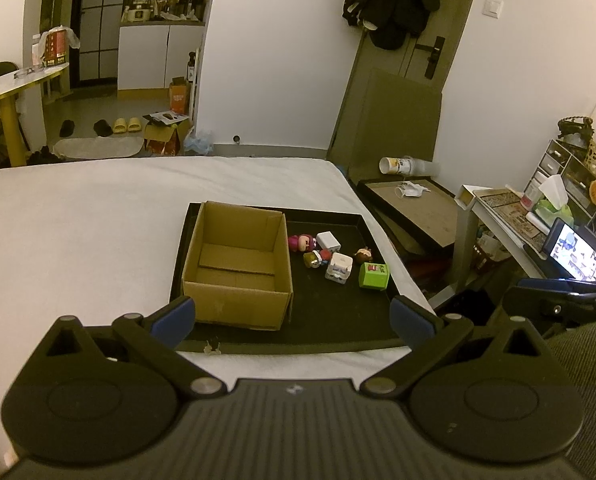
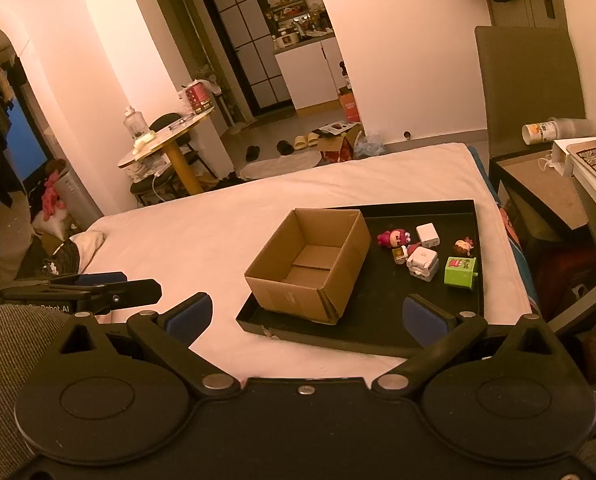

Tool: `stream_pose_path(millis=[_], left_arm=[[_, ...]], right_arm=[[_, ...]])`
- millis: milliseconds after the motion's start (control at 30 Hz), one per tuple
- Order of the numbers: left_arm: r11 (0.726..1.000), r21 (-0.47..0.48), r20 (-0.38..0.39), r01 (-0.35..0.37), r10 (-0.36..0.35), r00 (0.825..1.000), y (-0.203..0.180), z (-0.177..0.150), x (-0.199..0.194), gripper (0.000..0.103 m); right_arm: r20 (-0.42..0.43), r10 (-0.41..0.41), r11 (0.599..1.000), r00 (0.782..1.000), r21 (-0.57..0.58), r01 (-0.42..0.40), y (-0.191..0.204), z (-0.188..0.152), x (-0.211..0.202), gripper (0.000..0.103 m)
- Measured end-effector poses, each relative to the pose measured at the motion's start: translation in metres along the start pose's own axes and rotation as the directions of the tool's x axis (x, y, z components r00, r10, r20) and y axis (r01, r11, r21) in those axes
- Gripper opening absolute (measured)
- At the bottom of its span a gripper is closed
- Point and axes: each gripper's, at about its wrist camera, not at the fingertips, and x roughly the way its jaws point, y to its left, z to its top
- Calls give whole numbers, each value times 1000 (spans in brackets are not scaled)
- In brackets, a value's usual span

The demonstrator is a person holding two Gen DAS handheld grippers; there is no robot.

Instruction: Organize rigid objects

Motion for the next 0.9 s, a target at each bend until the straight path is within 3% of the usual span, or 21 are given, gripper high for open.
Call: stream_pose_path(millis=[433, 900], left_arm=[[1000, 11, 11, 12, -12, 1000, -1, 2, 0, 103], [1000, -10, 14, -23, 23, 1000, 23, 12, 10, 103]], right_arm=[[4, 7, 1000, 1000, 7, -7, -6, 2, 1, 103], [-37, -14, 1000, 999, -2, 14, -8, 5, 21, 103]])
